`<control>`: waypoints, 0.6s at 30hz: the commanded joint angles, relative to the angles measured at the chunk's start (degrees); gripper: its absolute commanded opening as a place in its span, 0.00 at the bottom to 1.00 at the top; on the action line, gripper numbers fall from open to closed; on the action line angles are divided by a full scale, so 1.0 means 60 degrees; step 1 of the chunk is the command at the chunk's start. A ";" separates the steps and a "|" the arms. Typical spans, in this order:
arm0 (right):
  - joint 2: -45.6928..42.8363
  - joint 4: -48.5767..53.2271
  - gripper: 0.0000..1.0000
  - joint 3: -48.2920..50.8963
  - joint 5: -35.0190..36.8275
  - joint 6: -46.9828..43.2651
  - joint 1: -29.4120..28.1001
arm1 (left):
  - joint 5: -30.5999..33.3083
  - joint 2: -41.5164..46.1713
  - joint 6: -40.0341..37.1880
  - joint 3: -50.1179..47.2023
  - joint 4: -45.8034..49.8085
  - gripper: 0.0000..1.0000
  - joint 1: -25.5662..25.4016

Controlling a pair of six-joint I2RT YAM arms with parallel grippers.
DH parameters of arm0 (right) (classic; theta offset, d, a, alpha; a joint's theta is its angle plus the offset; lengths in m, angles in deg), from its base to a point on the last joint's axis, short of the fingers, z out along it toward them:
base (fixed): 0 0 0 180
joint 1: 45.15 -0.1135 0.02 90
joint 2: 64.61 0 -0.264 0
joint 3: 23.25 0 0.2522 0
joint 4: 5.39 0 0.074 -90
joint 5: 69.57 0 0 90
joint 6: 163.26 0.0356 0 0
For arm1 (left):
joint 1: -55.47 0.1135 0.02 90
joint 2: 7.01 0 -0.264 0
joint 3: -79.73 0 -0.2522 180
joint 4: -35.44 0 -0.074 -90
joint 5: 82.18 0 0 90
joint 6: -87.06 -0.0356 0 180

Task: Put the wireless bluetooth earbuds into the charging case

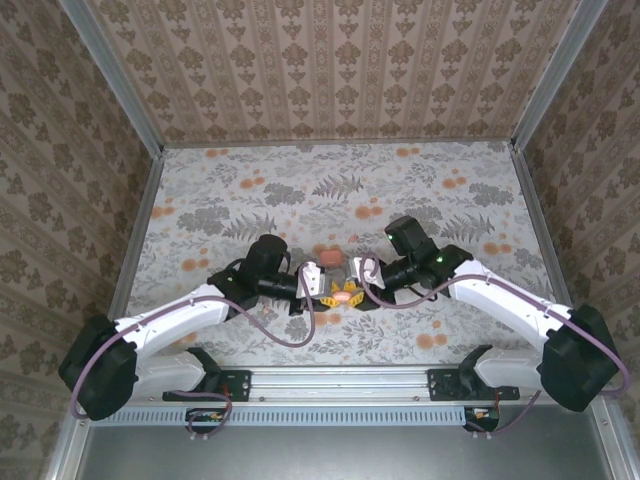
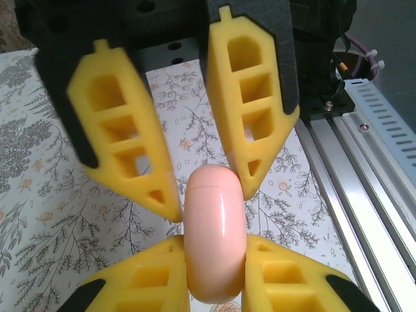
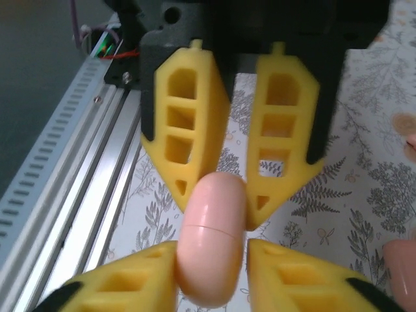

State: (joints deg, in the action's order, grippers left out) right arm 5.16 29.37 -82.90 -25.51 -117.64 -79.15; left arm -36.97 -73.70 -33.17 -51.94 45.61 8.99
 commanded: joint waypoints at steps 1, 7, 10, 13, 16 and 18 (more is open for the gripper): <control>-0.0914 -0.2214 0.46 0.0917 -0.0683 0.1153 0.0633 | -0.0593 0.0197 0.0566 -0.0269 -0.1064 0.13 0.0249; -0.2586 -0.6007 0.55 0.3331 -0.1317 0.3332 0.1521 | -0.0963 0.0436 0.1839 -0.0894 -0.3277 0.11 0.0466; -0.2692 -0.6222 0.56 0.3488 -0.1477 0.3708 0.1521 | -0.1072 0.0388 0.2410 -0.1085 -0.4221 0.10 0.0481; -0.2528 -0.6823 0.57 0.3627 -0.1715 0.4159 0.1521 | -0.1118 0.0267 0.3113 -0.1349 -0.5318 0.10 0.0481; -0.2269 -0.6996 0.57 0.3521 -0.2016 0.4384 0.1508 | -0.1118 0.0190 0.3506 -0.1494 -0.6021 0.10 0.0481; -0.2141 -0.7194 0.57 0.3474 -0.2201 0.4484 0.1492 | -0.1032 0.0174 0.3627 -0.1542 -0.6284 0.09 0.0488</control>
State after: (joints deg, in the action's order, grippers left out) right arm -8.45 -9.34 -62.03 -34.51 -93.80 -70.10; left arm -41.69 -72.55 -15.49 -60.61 15.21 11.66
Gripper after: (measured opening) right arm 0.568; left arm 0.169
